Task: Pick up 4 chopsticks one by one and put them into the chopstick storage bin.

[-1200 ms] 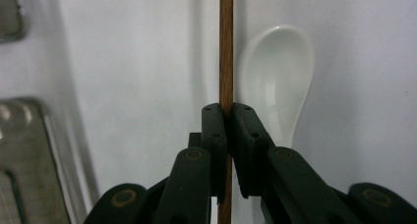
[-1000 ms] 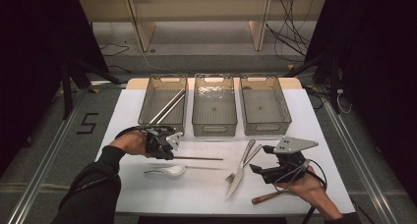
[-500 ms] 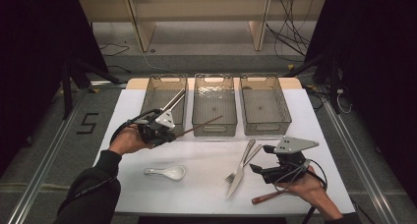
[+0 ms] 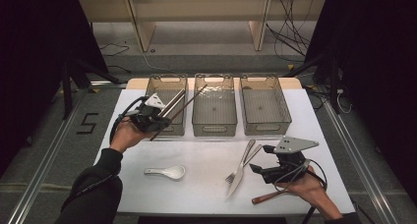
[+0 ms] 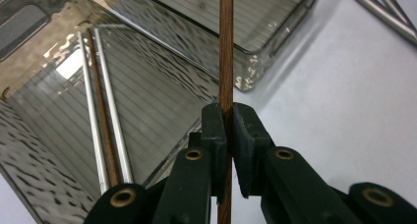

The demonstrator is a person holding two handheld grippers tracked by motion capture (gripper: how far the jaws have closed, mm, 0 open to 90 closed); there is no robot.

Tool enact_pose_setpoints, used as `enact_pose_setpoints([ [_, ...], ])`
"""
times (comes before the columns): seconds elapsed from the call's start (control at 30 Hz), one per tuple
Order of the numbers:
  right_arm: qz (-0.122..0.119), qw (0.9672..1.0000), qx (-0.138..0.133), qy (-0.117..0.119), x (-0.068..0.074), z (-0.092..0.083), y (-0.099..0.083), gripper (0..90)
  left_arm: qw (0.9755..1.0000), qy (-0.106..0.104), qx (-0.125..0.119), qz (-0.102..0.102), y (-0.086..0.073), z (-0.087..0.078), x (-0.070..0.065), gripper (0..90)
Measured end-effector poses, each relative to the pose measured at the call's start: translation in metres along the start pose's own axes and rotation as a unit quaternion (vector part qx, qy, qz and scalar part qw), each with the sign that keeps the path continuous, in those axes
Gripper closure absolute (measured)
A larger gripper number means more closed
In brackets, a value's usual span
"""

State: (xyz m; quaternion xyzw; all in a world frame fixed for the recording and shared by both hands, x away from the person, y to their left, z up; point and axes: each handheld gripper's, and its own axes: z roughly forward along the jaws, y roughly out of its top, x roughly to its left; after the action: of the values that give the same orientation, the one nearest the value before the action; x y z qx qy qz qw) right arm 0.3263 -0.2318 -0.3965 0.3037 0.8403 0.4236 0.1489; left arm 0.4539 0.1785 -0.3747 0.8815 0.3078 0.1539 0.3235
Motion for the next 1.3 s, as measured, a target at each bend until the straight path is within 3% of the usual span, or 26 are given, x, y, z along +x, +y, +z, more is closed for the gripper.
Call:
enact_pose_setpoints([
  [0.1, 0.002, 1.0000, -0.001, 0.000, 0.000, 0.000, 0.000, 24.7, 0.9997, 0.002, -0.011, -0.023, 0.001, -0.002, 0.006, 83.7],
  [0.23, 0.002, 1.0000, -0.003, -0.002, -0.001, 0.000, 0.000, 24.6, 0.9990, 0.016, -0.019, -0.038, 0.004, -0.006, 0.013, 83.7],
  [0.43, 0.003, 1.0000, -0.003, -0.003, -0.001, 0.000, 0.000, 24.5, 0.9948, 0.029, -0.049, -0.085, 0.012, -0.010, 0.027, 83.7],
  [0.63, 0.003, 1.0000, -0.003, -0.002, -0.002, -0.001, 0.000, 24.5, 0.9937, 0.045, -0.053, -0.088, 0.025, -0.011, 0.037, 83.7],
  [0.97, 0.004, 1.0000, -0.004, -0.002, -0.001, -0.001, 0.000, 24.5, 0.9915, 0.071, -0.033, -0.104, 0.030, 0.001, 0.057, 83.7],
  [1.3, 0.003, 1.0000, -0.004, -0.001, -0.001, -0.001, 0.000, 24.5, 0.9871, 0.089, -0.006, -0.133, 0.017, 0.022, 0.072, 83.7],
])
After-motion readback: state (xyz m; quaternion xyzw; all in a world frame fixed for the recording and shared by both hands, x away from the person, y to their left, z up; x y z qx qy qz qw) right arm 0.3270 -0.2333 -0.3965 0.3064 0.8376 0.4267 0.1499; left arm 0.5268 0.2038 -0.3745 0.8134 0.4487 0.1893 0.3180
